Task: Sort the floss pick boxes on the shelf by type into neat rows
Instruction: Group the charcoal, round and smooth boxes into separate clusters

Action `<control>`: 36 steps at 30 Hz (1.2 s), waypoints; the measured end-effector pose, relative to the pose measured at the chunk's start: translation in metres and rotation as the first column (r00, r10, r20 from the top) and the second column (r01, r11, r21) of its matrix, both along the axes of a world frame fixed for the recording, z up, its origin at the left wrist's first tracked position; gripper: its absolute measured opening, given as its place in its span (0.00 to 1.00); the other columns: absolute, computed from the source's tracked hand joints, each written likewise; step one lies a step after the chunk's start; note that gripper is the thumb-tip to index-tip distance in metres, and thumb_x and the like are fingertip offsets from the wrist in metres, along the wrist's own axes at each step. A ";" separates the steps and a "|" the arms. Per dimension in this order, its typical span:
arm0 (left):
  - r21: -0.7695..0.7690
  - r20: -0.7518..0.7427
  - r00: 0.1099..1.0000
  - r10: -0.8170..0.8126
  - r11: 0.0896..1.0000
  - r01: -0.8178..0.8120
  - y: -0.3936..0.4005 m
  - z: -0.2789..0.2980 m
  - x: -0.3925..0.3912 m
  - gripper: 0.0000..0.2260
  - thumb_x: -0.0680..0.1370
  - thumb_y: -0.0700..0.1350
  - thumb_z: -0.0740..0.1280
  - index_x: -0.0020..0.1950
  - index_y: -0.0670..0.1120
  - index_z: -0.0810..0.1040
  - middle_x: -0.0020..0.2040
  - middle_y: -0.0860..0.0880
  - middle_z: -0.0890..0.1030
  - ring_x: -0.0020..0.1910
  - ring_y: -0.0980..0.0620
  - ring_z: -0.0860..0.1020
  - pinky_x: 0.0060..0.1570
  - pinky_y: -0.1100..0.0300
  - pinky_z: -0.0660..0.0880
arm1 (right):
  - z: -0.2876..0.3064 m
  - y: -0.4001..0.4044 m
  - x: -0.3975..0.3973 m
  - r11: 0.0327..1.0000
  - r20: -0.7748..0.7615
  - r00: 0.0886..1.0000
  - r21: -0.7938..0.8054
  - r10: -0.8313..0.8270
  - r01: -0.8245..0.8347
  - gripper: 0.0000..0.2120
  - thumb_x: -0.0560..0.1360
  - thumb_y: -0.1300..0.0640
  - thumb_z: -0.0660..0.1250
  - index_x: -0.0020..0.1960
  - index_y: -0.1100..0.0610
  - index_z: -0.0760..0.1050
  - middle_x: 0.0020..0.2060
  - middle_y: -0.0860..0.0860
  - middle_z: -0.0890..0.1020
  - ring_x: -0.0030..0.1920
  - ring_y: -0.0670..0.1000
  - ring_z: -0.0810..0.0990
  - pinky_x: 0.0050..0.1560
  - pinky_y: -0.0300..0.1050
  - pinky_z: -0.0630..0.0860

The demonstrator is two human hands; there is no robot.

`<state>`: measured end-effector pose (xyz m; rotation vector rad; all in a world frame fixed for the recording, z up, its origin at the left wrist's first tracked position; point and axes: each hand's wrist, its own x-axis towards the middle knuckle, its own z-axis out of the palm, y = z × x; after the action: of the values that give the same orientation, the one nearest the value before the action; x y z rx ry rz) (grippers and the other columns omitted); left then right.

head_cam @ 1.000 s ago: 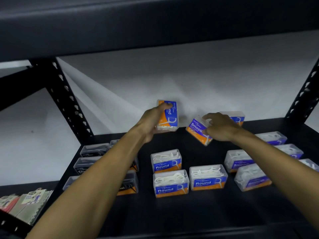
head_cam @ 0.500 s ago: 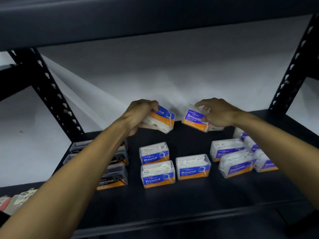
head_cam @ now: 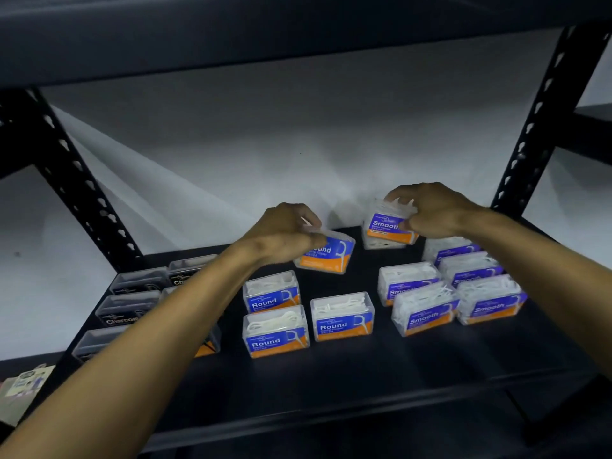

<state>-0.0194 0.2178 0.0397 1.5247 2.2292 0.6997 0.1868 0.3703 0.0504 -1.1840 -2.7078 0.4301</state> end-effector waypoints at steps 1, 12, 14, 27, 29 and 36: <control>-0.020 -0.035 0.999 -0.014 1.000 0.013 0.000 -0.001 0.003 0.17 0.74 0.51 0.72 0.61 0.53 0.75 0.54 0.52 0.79 0.47 0.58 0.78 0.42 0.65 0.72 | -0.001 0.001 0.001 1.000 0.005 1.000 -0.007 0.002 -0.001 0.27 0.71 0.56 0.72 0.68 0.47 0.68 0.65 0.51 0.74 0.60 0.53 0.74 0.57 0.50 0.74; -0.227 -0.360 0.912 -0.198 0.966 0.120 0.004 -0.018 0.018 0.24 0.70 0.55 0.75 0.64 0.51 0.76 0.58 0.52 0.80 0.53 0.53 0.78 0.53 0.54 0.76 | -0.016 0.004 0.005 0.992 0.153 0.980 -0.040 0.126 -0.121 0.24 0.70 0.59 0.69 0.63 0.43 0.70 0.60 0.49 0.77 0.56 0.51 0.75 0.54 0.51 0.75; -0.273 -0.387 0.891 -0.238 0.952 0.136 0.004 -0.019 0.019 0.23 0.71 0.55 0.74 0.64 0.51 0.76 0.59 0.52 0.81 0.53 0.52 0.79 0.54 0.53 0.76 | -0.019 0.005 0.004 0.990 0.165 0.977 -0.052 0.137 -0.131 0.25 0.71 0.60 0.69 0.65 0.44 0.69 0.61 0.49 0.76 0.56 0.51 0.75 0.53 0.49 0.75; -0.419 -0.348 0.870 -0.349 0.888 0.189 0.009 -0.023 0.021 0.20 0.74 0.51 0.72 0.65 0.52 0.76 0.60 0.54 0.80 0.54 0.54 0.78 0.56 0.53 0.77 | -0.026 0.006 0.003 0.976 0.210 0.955 -0.105 0.211 -0.192 0.24 0.73 0.58 0.70 0.67 0.46 0.69 0.63 0.49 0.76 0.59 0.51 0.75 0.55 0.46 0.73; -0.422 -0.347 0.868 -0.356 0.885 0.194 0.009 -0.023 0.020 0.19 0.74 0.51 0.72 0.65 0.52 0.76 0.60 0.54 0.80 0.54 0.54 0.78 0.56 0.54 0.77 | -0.026 0.005 0.002 0.973 0.224 0.949 -0.105 0.223 -0.204 0.24 0.74 0.58 0.69 0.68 0.46 0.69 0.64 0.49 0.75 0.60 0.51 0.74 0.58 0.47 0.73; -0.425 -0.329 0.870 -0.366 0.880 0.210 0.010 -0.024 0.016 0.20 0.74 0.51 0.71 0.66 0.52 0.76 0.62 0.54 0.79 0.56 0.54 0.77 0.58 0.53 0.76 | -0.034 0.009 0.003 0.973 0.260 0.938 -0.079 0.229 -0.216 0.26 0.73 0.57 0.69 0.69 0.45 0.68 0.66 0.48 0.74 0.62 0.51 0.74 0.59 0.46 0.72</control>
<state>-0.0030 0.2280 0.0160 1.8617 2.1513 -0.1529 0.1893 0.3791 0.0165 -1.0140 -3.0996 0.3918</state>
